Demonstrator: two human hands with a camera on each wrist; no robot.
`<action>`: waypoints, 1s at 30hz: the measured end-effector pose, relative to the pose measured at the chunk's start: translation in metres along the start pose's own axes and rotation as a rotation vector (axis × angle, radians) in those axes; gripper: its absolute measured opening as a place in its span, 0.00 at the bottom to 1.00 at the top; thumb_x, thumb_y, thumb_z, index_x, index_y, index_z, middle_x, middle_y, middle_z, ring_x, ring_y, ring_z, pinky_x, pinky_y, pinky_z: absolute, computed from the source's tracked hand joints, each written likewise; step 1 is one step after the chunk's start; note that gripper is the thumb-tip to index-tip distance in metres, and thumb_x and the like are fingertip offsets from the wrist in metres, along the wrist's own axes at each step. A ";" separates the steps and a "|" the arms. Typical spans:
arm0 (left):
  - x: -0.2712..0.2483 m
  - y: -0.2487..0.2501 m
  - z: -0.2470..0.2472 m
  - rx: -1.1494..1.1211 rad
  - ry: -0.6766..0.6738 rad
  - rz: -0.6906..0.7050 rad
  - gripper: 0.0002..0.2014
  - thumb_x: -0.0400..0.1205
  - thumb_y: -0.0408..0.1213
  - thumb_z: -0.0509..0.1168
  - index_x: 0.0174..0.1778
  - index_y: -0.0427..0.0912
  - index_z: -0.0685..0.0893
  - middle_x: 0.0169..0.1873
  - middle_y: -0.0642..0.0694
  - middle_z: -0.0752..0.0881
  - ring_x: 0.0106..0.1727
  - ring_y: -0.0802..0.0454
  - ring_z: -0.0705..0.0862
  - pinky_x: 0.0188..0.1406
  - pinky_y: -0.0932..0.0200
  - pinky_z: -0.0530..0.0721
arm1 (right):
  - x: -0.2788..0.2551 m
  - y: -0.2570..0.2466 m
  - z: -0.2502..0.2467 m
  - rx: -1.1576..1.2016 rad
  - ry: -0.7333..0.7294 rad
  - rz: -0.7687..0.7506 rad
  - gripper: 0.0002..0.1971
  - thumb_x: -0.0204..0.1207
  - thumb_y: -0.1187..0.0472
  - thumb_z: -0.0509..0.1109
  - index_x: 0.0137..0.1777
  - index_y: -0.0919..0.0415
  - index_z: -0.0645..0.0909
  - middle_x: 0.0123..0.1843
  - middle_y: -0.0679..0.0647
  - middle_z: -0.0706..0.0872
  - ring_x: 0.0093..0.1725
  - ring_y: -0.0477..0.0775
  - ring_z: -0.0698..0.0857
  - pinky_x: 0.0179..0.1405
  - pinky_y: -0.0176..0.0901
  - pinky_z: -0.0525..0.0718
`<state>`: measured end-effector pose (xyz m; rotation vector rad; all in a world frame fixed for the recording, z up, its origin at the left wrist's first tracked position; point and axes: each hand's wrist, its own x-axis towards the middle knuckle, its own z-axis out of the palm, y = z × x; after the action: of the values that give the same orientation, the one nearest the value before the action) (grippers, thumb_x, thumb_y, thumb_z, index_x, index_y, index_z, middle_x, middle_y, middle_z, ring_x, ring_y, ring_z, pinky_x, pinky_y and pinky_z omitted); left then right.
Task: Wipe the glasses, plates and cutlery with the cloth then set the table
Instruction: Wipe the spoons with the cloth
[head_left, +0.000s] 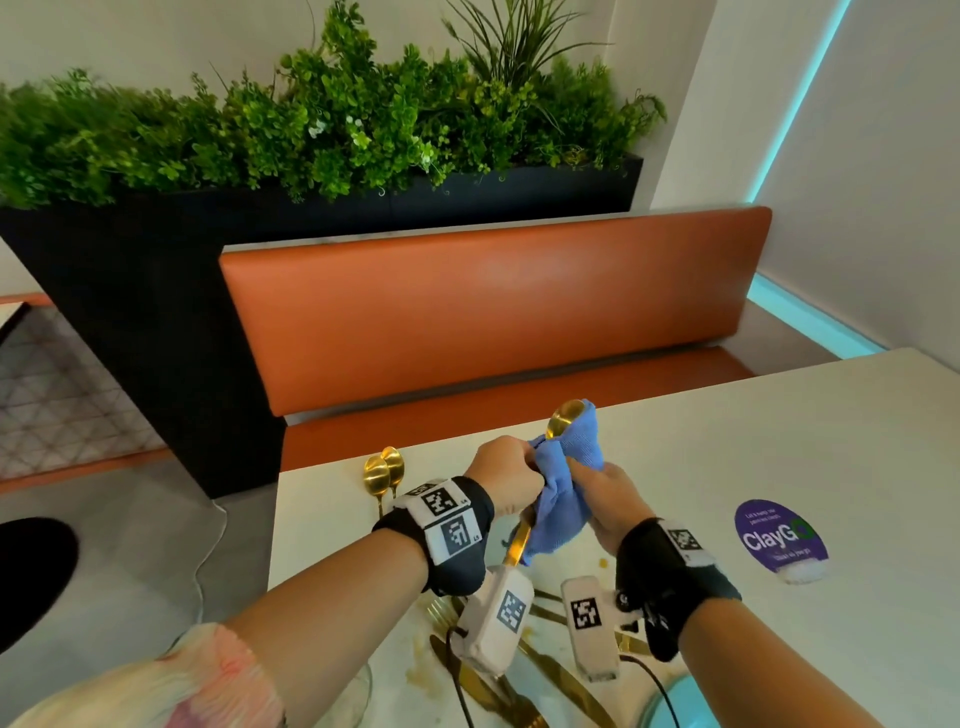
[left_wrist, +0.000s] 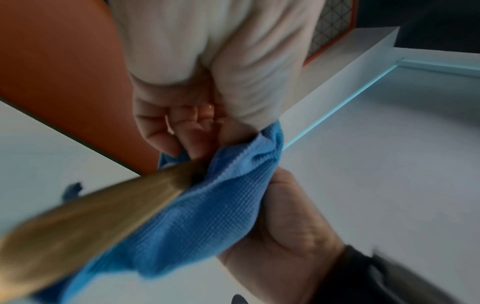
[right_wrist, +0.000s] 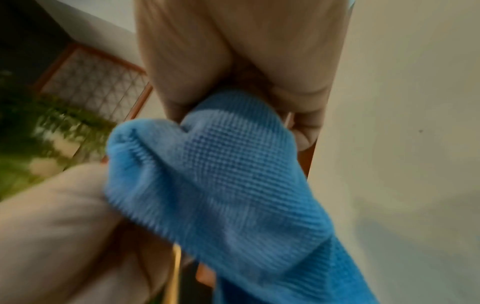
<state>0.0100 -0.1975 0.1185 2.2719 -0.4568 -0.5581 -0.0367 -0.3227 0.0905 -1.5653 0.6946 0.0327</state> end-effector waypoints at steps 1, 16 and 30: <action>-0.002 0.002 0.002 0.008 0.024 0.022 0.10 0.79 0.33 0.64 0.52 0.35 0.86 0.49 0.35 0.88 0.52 0.40 0.85 0.43 0.59 0.78 | -0.002 -0.002 0.000 0.027 0.008 -0.008 0.10 0.76 0.63 0.68 0.47 0.73 0.83 0.46 0.70 0.87 0.47 0.64 0.84 0.49 0.54 0.81; -0.016 -0.010 0.008 -0.300 -0.104 -0.063 0.12 0.82 0.27 0.59 0.51 0.27 0.87 0.36 0.40 0.87 0.32 0.55 0.82 0.43 0.63 0.84 | 0.002 -0.033 -0.005 0.205 0.108 -0.087 0.08 0.74 0.57 0.72 0.40 0.62 0.80 0.49 0.66 0.86 0.49 0.66 0.86 0.55 0.60 0.85; 0.000 -0.006 -0.011 -0.210 -0.002 -0.051 0.15 0.81 0.30 0.61 0.62 0.38 0.82 0.59 0.41 0.85 0.57 0.47 0.83 0.63 0.54 0.80 | -0.003 -0.014 -0.008 -0.248 -0.028 -0.176 0.08 0.78 0.60 0.68 0.37 0.52 0.77 0.38 0.51 0.83 0.46 0.57 0.82 0.48 0.47 0.77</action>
<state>0.0163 -0.1870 0.1211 2.0869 -0.3256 -0.6046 -0.0364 -0.3297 0.1055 -1.8562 0.5438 0.0097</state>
